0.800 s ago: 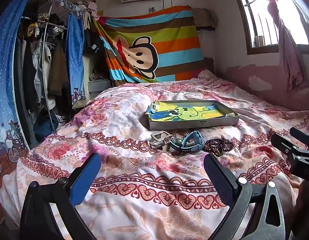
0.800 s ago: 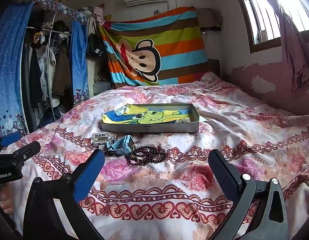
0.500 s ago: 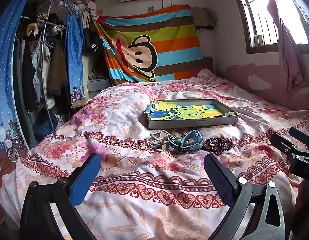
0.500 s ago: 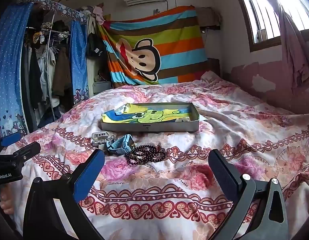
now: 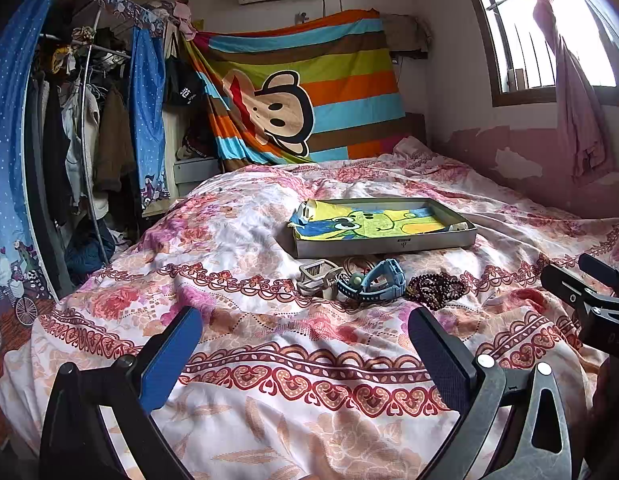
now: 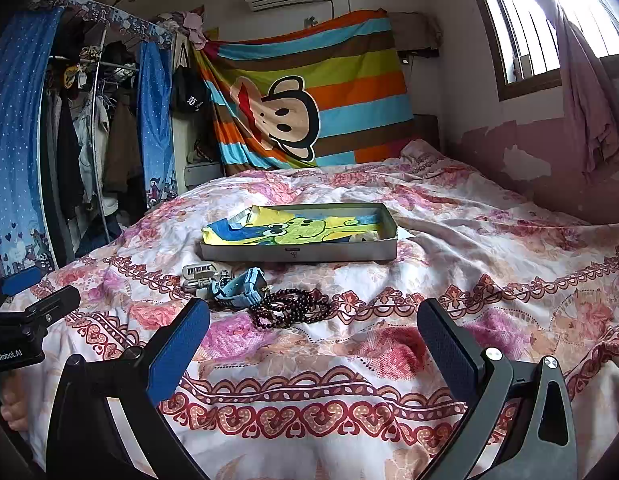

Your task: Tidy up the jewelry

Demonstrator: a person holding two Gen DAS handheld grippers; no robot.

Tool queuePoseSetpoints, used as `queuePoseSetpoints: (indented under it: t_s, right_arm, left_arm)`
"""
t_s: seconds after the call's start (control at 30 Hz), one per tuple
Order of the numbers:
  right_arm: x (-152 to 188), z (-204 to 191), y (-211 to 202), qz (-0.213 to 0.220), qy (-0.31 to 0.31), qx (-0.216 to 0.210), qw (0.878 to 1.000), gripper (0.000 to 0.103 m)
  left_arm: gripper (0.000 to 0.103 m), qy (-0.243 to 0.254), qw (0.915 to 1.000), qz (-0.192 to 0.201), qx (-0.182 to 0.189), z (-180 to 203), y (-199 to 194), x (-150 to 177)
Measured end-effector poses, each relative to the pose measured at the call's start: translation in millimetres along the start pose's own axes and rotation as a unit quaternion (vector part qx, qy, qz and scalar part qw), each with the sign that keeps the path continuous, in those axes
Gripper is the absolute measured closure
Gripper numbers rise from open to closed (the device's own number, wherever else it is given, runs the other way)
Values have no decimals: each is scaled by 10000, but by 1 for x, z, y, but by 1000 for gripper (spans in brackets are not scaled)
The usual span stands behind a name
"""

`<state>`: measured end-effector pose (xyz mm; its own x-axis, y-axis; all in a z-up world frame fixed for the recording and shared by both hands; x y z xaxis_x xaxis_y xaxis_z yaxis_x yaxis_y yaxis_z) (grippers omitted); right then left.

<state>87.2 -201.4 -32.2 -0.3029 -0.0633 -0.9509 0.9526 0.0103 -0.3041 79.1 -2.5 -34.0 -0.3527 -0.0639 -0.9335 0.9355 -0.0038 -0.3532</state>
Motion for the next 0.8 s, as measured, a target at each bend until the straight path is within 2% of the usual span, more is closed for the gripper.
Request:
queuePoseSetpoints:
  t_s: [0.8]
  right_arm:
    - [6,6,4,-44,54,23,10000,1]
  left_arm:
    - [0,7,10000,0,1,0,0,0]
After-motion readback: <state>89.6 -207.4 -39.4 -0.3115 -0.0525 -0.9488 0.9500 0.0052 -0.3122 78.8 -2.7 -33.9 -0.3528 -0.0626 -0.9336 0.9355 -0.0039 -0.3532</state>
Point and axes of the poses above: each gripper's, at about its wrist camera, not at the fingertips, and y roughly the way its jaws point, z to its right, x to its underside, the point moved 9 cm from there along y, roughly the way its jaws point, and after that the axes turned 6 degrees about -y, right-handed, at the moved point
